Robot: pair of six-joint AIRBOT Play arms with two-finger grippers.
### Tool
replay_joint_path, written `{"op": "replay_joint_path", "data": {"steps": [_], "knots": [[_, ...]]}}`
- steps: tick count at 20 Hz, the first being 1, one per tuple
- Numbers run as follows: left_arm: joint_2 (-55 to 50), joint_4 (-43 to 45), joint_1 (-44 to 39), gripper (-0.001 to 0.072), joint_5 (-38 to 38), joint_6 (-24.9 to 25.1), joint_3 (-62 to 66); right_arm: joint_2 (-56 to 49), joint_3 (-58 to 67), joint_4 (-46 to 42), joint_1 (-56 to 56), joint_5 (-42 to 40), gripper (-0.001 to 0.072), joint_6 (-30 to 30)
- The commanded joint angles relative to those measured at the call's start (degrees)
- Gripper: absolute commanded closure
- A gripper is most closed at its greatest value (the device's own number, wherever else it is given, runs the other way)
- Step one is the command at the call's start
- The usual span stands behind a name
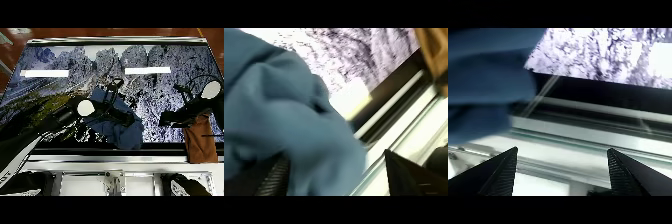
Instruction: Fold the shirts.
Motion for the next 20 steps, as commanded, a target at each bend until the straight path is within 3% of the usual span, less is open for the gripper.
{"op": "replay_joint_path", "data": {"steps": [1, 5, 9, 14, 20], "knots": [[-2.86, -3.74, 6.03, 0.0, -4.68, -1.53, 1.49, -0.02, 0.04, -10.1, -0.04, 1.53, 0.0029, -1.79], [2.29, -0.17, 24.17, 0.0007, -24.28, 2.32, 1.38, -0.02, 0.02, -22.47, -0.04, 1.11, 0.0029, -0.76], [5.16, -0.17, 34.42, -0.0001, -30.08, 2.34, -10.49, -0.02, -1.49, -19.96, -0.04, -2.82, 0.0029, -0.85], [3.26, -9.79, 33.75, -0.0001, -16.26, 4.76, -25.49, -0.02, -7.98, -8.26, -0.04, -8.87, 0.0029, -4.55], [-2.89, -16.83, 31.54, 0.0001, -5.44, 4.72, -26.43, -0.02, -8.9, 0.79, -0.04, -8.92, 0.0029, -5.09]]}}
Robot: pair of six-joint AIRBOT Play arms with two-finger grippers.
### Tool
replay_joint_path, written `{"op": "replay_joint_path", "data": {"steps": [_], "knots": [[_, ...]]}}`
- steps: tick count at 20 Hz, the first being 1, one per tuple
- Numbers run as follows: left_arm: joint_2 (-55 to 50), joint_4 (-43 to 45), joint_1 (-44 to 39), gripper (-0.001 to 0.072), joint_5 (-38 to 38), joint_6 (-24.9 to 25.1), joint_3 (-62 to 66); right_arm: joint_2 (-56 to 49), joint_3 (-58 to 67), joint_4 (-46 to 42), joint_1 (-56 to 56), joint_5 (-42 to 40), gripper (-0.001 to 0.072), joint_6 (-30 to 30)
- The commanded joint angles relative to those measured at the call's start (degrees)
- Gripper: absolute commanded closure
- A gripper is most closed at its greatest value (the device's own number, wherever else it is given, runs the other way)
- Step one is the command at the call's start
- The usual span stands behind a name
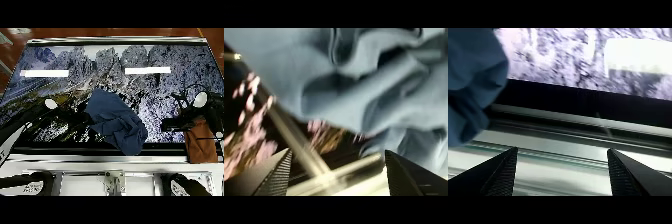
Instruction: Fold the shirts.
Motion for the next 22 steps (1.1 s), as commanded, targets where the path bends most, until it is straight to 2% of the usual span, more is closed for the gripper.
{"op": "replay_joint_path", "data": {"steps": [1, 2, 3, 4, 5, 6, 7, 8, 11, 15, 16, 18, 20, 22], "knots": [[-3.28, -4.61, -1.09, 0.0002, 7.34, 0.2, -1.14, -0.02, -0.57, 8.83, -0.02, -0.59, 0.0029, -0.55], [-4.02, -4.79, -1.42, 0.0009, 8.66, 0.2, -1.14, -0.02, -0.59, 11.23, 0.04, -0.55, 0.0029, -0.5], [-4.48, -5.29, -1.6, 0.0065, 10.03, 0.15, -1.14, -0.02, -0.76, 13.68, 0.02, -0.59, 0.0029, -0.44], [-4.87, -6.4, -1.6, 0.0234, 11.45, 0.17, -1.14, -0.02, -1.46, 16.06, 0.04, -0.76, 0.0029, -0.44], [-5.03, -7.61, -1.6, 0.0451, 12.7, 0.2, -1.14, -0.02, -2.84, 18.27, 0.04, -1.31, 0.0029, -0.44], [-5.01, -8.7, -1.62, 0.0622, 13.55, 0.28, -1.07, -0.02, -4.74, 19.82, 0.04, -2.38, 0.0029, -0.44], [-5.01, -9.14, -1.62, 0.0671, 13.46, 1.38, -0.72, -0.02, -7.3, 21.31, 0.04, -4.33, 0.0029, -0.35], [-4.9, -9.29, -1.62, 0.0671, 12.79, 3.39, -0.17, -0.02, -10.21, 23.19, 0.04, -6.47, 0.0029, -0.35], [-3.56, -9.25, -1.62, 0.0672, 12.72, 5.01, 0.42, -0.02, -17.97, 29.75, 1.31, -12.83, 0.0029, -3.37], [-1.51, -9.27, -1.6, 0.0672, 11.93, 7.76, 0.44, -1.44, -22.1, 30.97, 12.17, -24.59, 0.003, -4.22], [-0.79, -9.27, -1.6, 0.0671, 11.91, 7.76, 0.44, -2.78, -22.1, 31.52, 14.86, -26.21, 0.0105, -4.07], [0.79, -9.27, -1.53, 0.0671, 12.0, 8.5, 0.66, -4.5, -22.08, 31.52, 17.94, -26.75, 0.0619, -4.0], [2.56, -8.44, -0.55, 0.0672, 11.1, 12.46, 2.19, -3.54, -21.09, 29.53, 17.35, -25.92, 0.0641, -3.65], [5.14, -8.0, 2.49, 0.0672, 8.59, 12.2, 5.62, -0.48, -16.48, 23.32, 14.84, -21.38, 0.0642, -3.65]]}}
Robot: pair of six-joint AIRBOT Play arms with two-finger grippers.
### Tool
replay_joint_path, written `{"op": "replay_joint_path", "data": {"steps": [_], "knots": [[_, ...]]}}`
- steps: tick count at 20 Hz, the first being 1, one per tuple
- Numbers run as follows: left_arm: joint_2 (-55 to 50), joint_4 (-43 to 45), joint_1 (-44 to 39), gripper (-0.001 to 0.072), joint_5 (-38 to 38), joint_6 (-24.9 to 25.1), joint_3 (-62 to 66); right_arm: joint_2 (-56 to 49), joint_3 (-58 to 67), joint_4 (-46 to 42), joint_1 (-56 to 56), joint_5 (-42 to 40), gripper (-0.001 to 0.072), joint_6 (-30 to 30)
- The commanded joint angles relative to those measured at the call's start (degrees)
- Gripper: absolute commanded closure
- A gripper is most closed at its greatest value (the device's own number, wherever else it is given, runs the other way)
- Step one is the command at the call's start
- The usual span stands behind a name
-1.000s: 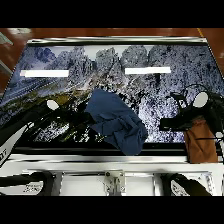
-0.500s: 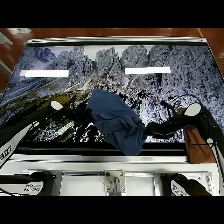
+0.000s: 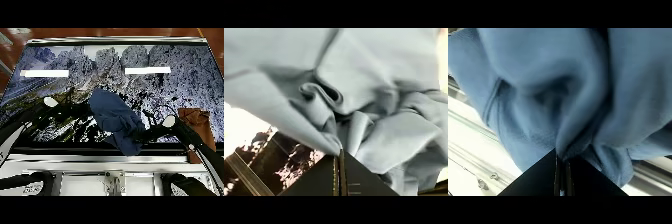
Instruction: Fold the shirts.
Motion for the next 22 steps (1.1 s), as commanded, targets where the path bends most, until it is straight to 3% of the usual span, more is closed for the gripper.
{"op": "replay_joint_path", "data": {"steps": [1, 3, 5, 9, 12, 14, 17, 19, 22], "knots": [[4.96, 0.57, 4.26, 0.0672, -3.45, 1.97, 5.53, 3.93, 6.82, -8.85, -2.23, 4.94, 0.0642, -0.04], [10.86, 0.57, 6.88, 0.0672, -4.04, 2.08, 12.2, 9.79, 17.73, -14.14, -5.6, 9.11, 0.0642, -2.1], [17.86, 0.59, 7.89, 0.0672, -2.8, 3.1, 20.98, 15.65, 29.9, -14.88, -7.23, 7.17, 0.0643, -5.33], [29.68, 3.23, 8.26, 0.0672, 0.96, 2.99, 37.7, 21.51, 51.74, -17.84, -7.3, 4.04, 0.0643, -5.64], [36.06, 12.33, 8.24, 0.0672, -0.76, -2.32, 42.38, 21.73, 61.02, -17.31, -7.3, 10.34, 0.0642, -4.96], [39.04, 21.22, 8.24, 0.0672, -7.08, -7.37, 42.38, 21.73, 64.02, -17.99, -7.3, 16.13, 0.0643, -4.66], [40.92, 36.15, 8.24, 0.0672, -24.74, -14.14, 42.32, 21.73, 67.1, -21.14, -7.3, 18.21, 0.0642, -3.91], [40.96, 39.91, 8.24, 0.0672, -36.04, -14.62, 41.42, 21.7, 68.5, -22.38, -7.3, 15.54, 0.0643, -3.34], [41.97, 40.06, 8.24, 0.0672, -42.99, -15.37, 35.56, 20.11, 68.52, -21.86, -7.3, 12.59, 0.0643, -1.01]]}}
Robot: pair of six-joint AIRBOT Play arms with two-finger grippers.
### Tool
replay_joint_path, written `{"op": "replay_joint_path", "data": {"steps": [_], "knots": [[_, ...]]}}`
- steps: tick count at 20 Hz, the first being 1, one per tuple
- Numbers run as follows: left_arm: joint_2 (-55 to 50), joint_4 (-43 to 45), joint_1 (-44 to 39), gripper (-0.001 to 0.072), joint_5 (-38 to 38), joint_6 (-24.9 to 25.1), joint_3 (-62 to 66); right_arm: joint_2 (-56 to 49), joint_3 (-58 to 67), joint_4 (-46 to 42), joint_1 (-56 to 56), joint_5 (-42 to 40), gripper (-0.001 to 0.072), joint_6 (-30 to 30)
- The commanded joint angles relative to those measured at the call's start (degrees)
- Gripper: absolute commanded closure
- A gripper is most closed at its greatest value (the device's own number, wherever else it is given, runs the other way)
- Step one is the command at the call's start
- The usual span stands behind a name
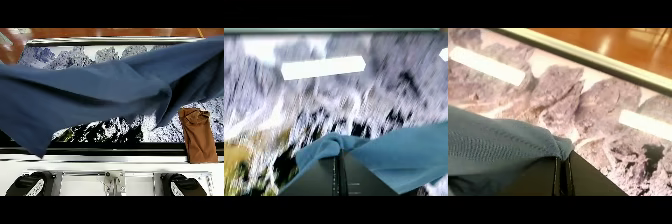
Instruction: Fold the shirts.
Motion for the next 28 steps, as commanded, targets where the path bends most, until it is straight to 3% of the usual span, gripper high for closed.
{"op": "replay_joint_path", "data": {"steps": [1, 5, 7, 11, 17, 21, 22, 23, 24, 25, 27, 28], "knots": [[2.21, 5.03, 0.04, 0.0672, -11.37, -3.63, -6.99, -2.67, 1.22, -0.57, -0.02, 0.24, 0.0643, 2.82], [5.09, 5.03, 0.04, 0.0672, -11.34, -8.72, -25.49, -14.32, 1.16, -0.48, -0.02, 11.67, 0.0643, 4.31], [5.03, 5.03, 0.04, 0.0672, -9.35, -9.25, -34.42, -22.12, 1.16, -0.35, -0.02, 12.5, 0.0643, 4.33], [0.39, 5.31, 0.09, 0.0673, 3.48, -11.13, -42.07, -38.73, 1.16, 0.76, -0.02, 1.99, 0.0643, 5.75], [-17.38, 3.89, 2.54, 0.0672, 28.11, -11.76, -42.01, -57.44, 1.16, 12.61, -0.02, -17.27, 0.0642, 7.76], [-29.75, -1.9, 2.54, 0.0671, 34.14, -11.76, -42.01, -64.46, 1.16, 14.53, 0.44, -17.25, 0.0642, 15.32], [-32.22, -4.35, 2.54, 0.0671, 34.27, -11.78, -42.01, -65.55, 1.16, 14.45, 0.57, -16.5, 0.0609, 15.76], [-34.38, -7.37, 2.54, 0.067, 34.1, -11.76, -42.01, -66.16, 1.16, 14.51, 0.63, -16.06, 0.0454, 15.78], [-35.89, -10.08, 2.6, 0.0668, 33.55, -11.76, -41.99, -66.2, 1.18, 14.71, 0.61, -16.09, 0.0197, 15.56], [-36.46, -11.34, 3.06, 0.0578, 32.94, -11.74, -41.97, -65.66, 1.25, 14.71, 0.26, -16.06, 0.0069, 14.21], [-36.15, -11.39, 5.79, -0.0013, 28.13, -10.45, -40.41, -62.84, 1.66, 12.7, -1.95, -14.62, 0.0069, 9.51], [-36.09, -11.34, 8.37, 0.0004, 22.51, -7.1, -38.47, -61.11, 2.27, 9.68, -3.65, -12.66, 0.0069, 7.39]]}}
